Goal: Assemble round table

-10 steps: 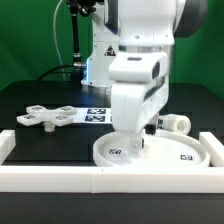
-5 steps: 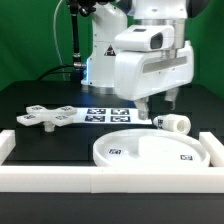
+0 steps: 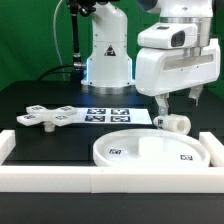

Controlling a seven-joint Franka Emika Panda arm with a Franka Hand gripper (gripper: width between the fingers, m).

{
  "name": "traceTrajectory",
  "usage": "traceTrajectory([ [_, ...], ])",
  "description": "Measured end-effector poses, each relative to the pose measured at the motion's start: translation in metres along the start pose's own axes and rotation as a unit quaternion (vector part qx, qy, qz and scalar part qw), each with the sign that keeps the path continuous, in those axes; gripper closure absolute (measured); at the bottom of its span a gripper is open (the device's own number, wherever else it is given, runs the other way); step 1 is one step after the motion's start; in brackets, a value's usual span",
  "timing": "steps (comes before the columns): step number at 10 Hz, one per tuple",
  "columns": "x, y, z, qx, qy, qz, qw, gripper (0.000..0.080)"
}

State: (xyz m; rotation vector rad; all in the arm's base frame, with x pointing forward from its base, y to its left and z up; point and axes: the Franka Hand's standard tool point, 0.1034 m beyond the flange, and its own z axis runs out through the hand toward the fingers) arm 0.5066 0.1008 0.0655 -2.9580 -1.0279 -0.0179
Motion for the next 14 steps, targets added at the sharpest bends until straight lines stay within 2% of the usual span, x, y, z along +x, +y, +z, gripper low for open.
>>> traceTrajectory([
  [1,-0.001,-0.002,0.000,0.003,-0.007,0.002,1.000,0.0150],
  [3,-0.004,-0.014,-0.001,0.030,-0.082,0.013,0.996,0.0150],
  [4,-0.013,-0.020,-0.001,0.029,-0.119,0.076,0.990,0.0150],
  [5,-0.024,-0.031,0.000,0.035,-0.174,0.119,0.977,0.0150],
  [6,-0.023,-0.039,0.000,0.043,-0.231,0.132,0.963,0.0150],
  [7,-0.018,-0.037,0.002,0.054,-0.265,0.122,0.955,0.0150],
  [9,-0.023,-0.041,0.003,0.070,-0.329,0.119,0.934,0.0150],
  [11,-0.027,-0.038,0.003,0.078,-0.386,0.114,0.912,0.0150],
  [14,-0.023,-0.034,0.009,0.082,-0.406,0.112,0.903,0.0150],
])
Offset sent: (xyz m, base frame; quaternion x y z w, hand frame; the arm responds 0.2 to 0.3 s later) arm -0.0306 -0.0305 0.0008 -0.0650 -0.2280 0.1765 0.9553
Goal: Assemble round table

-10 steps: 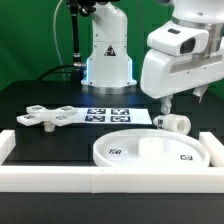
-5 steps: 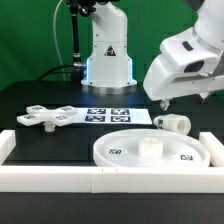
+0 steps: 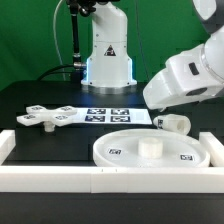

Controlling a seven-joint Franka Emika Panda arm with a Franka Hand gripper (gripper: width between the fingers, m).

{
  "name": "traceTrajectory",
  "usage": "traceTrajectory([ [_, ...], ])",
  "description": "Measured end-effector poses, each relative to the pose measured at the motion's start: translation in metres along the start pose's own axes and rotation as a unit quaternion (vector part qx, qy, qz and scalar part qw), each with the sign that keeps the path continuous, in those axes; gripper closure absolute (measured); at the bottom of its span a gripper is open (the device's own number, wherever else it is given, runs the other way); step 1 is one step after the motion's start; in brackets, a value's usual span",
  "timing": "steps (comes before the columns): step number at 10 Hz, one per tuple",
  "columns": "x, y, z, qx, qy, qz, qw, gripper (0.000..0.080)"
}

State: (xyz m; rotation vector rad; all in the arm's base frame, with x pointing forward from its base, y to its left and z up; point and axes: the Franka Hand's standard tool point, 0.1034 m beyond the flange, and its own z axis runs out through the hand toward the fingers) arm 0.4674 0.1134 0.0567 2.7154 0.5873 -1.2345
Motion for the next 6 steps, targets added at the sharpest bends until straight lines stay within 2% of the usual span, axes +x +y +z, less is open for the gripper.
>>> traceTrajectory([
  [2,0.000,0.000,0.000,0.000,0.000,0.000,1.000,0.0150],
  [4,0.002,-0.002,0.010,-0.003,-0.011,0.056,0.998,0.0150],
  [6,0.007,0.002,0.016,0.001,-0.017,0.065,0.998,0.0150],
])
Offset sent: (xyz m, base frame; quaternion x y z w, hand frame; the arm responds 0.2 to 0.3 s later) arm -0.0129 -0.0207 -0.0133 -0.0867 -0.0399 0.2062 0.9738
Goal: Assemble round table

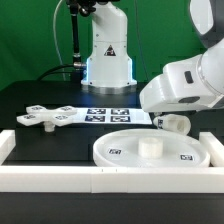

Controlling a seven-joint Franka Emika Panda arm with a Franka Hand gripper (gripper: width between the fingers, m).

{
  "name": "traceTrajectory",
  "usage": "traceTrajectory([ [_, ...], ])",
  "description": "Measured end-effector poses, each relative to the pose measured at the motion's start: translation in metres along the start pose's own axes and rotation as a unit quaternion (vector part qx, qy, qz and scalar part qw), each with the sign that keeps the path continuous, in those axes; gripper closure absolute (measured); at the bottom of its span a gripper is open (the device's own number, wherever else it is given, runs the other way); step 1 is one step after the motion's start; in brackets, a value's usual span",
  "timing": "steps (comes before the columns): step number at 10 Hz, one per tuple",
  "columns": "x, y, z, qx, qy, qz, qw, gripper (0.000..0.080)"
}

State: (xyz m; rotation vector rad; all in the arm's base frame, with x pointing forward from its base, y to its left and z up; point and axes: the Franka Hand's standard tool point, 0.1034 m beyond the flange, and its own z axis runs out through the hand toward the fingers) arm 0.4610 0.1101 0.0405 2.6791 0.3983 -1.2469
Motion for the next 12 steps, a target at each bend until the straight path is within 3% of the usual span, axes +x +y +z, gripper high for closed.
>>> traceTrajectory([
  [6,0.003,-0.005,0.009,0.000,-0.014,-0.004,1.000,0.0150],
  [12,0.020,-0.006,0.014,0.002,0.012,-0.007,1.000,0.0150],
])
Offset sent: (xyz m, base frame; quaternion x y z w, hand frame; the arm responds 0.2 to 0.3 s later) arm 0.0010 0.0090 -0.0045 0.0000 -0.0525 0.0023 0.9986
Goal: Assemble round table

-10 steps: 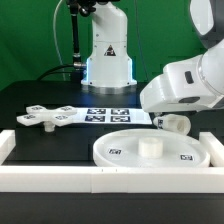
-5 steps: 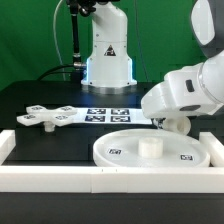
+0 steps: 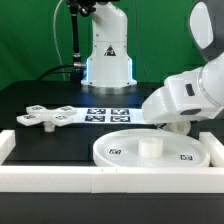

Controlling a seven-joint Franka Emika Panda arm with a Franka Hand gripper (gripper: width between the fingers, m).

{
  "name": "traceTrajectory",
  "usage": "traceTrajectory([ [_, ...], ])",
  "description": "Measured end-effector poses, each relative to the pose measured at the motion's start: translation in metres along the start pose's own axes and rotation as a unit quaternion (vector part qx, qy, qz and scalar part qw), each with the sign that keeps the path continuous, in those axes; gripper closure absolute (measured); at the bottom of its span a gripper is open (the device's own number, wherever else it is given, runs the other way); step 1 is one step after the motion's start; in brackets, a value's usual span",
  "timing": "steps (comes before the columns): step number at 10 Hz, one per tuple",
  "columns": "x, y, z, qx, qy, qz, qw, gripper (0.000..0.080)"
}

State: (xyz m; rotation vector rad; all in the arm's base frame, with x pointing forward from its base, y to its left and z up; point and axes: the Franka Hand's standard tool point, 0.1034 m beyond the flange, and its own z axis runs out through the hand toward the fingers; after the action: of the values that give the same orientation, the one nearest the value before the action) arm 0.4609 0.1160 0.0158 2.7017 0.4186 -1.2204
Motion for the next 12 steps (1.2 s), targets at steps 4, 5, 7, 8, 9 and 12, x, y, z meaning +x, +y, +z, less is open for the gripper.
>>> traceTrajectory([
  [4,0.001,0.000,0.002,0.000,0.000,0.000,1.000,0.0396],
  [5,0.001,0.000,0.002,0.000,0.000,-0.001,1.000,0.0393],
  [7,-0.002,0.000,-0.004,0.000,0.000,-0.002,1.000,0.0393],
  [8,-0.011,0.002,-0.014,-0.001,-0.003,-0.010,1.000,0.0393],
  [9,-0.023,0.008,-0.026,0.000,-0.005,-0.031,0.999,0.0393],
  [12,-0.053,0.040,-0.051,0.014,-0.023,-0.087,0.996,0.0392],
])
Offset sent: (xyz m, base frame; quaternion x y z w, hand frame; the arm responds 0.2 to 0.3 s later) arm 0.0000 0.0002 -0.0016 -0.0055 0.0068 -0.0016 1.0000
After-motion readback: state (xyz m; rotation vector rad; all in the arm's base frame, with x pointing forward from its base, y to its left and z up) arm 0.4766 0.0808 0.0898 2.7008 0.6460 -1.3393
